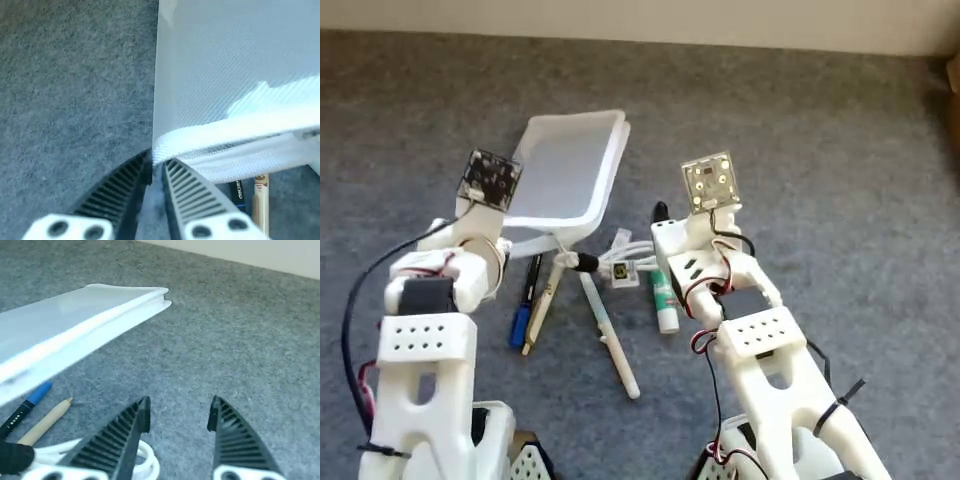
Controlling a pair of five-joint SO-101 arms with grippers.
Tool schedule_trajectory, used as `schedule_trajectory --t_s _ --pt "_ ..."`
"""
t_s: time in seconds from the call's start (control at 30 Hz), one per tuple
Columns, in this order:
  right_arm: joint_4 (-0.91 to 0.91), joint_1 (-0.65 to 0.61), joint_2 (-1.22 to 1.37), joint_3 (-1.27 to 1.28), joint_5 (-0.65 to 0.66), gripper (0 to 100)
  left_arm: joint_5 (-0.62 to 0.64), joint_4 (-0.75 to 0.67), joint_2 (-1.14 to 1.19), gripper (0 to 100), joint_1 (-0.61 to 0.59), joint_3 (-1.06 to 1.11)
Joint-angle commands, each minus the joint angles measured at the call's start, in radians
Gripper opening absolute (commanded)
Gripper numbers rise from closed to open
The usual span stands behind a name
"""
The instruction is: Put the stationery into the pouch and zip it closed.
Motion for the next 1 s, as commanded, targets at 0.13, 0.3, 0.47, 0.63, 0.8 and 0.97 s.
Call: schedule_trajectory --t_s 0.13,0.3,0.47,0.63,0.8,0.97 --pt "-0.024 -0.015 -0.044 -0.002 0.002 18.4 0.014 0.342 0.007 1 0.013 -0.338" --pt "-0.024 -0.015 -0.044 -0.002 0.002 18.4 0.014 0.569 0.01 1 0.013 -0.57" --pt "-0.024 -0.015 -0.044 -0.002 0.002 18.4 0.014 0.684 0.022 1 0.013 -0.734" --pt "-0.024 -0.016 -0.044 -0.002 0.002 18.4 0.014 0.76 0.229 1 0.007 -0.886" --pt "-0.024 -0.018 -0.044 -0.002 0.002 18.4 0.015 0.772 0.437 1 -0.028 -1.044" --pt "-0.024 -0.018 -0.044 -0.002 0.002 18.4 0.015 0.772 0.555 1 -0.03 -1.15"
